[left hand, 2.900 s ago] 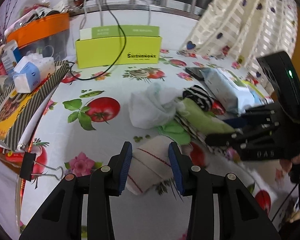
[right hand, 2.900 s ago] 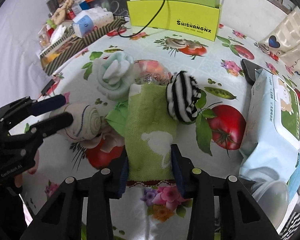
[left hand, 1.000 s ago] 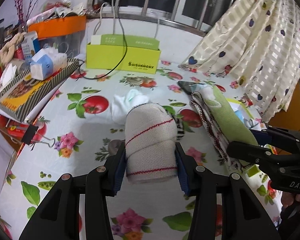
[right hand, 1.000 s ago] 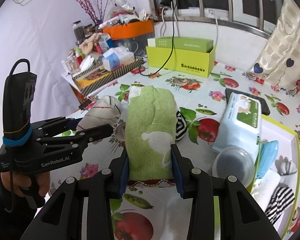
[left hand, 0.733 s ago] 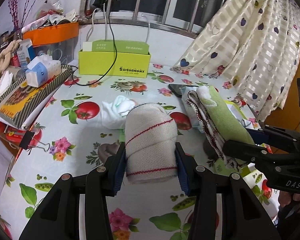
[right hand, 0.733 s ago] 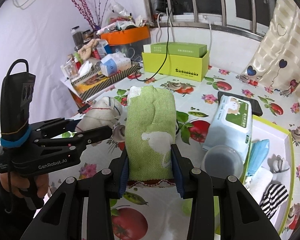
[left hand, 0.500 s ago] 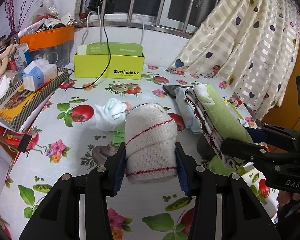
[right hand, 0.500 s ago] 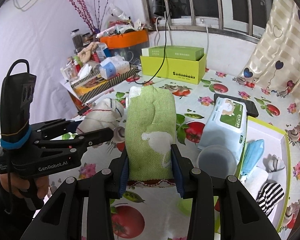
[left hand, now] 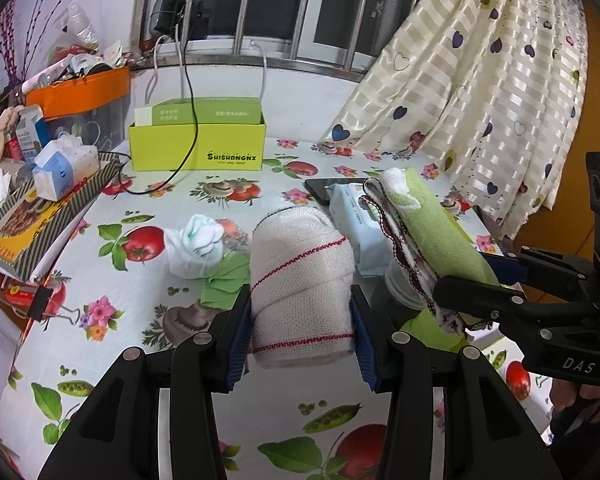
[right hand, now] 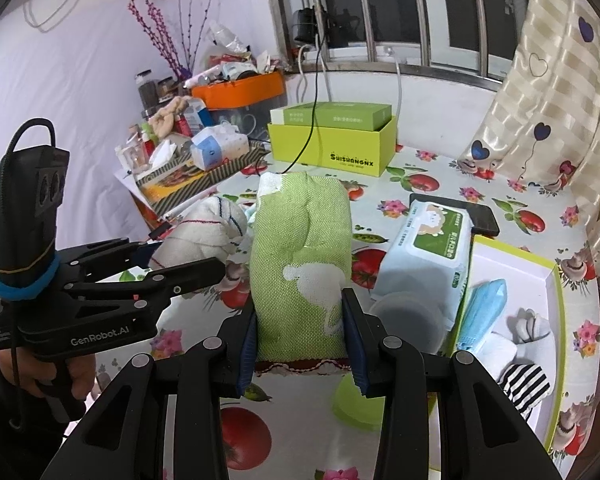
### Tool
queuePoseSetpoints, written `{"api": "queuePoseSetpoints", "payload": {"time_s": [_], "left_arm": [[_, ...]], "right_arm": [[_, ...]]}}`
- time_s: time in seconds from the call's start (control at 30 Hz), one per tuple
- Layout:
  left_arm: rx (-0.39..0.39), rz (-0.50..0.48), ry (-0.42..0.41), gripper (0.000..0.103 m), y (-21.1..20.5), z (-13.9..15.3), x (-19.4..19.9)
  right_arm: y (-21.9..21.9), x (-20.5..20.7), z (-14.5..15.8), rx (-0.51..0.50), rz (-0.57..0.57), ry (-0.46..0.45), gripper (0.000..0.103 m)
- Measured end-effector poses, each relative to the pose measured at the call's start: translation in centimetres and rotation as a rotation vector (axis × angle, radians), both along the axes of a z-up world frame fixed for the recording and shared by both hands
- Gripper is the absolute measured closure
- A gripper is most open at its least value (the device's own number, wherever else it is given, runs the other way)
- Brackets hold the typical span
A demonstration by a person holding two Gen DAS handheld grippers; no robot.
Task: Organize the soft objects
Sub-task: 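Lift and carry the white roll and green towel toward the white box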
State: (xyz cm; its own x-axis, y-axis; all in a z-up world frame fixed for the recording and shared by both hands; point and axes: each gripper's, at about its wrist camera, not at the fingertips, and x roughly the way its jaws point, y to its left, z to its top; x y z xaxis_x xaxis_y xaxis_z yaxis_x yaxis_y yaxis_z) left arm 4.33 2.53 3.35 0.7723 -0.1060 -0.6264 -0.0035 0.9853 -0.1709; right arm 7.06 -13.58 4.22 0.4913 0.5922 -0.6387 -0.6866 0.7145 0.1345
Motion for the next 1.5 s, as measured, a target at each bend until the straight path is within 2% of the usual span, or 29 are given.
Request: {"api": "queuePoseSetpoints", "payload": {"time_s": [1.07,1.5], "left_arm": [[0.025,-0.092,-0.024,0.057,-5.9,1.7,2.8],[0.012,-0.139,-0.027,0.057,-8.4,1.8,4.2]], "right_arm": [[-7.2,2.4,0.6,0.053,-0.131,-0.010,0.066],[-10.9,4.2,-0.2,0.055,-0.214,0.005,0.066]]}}
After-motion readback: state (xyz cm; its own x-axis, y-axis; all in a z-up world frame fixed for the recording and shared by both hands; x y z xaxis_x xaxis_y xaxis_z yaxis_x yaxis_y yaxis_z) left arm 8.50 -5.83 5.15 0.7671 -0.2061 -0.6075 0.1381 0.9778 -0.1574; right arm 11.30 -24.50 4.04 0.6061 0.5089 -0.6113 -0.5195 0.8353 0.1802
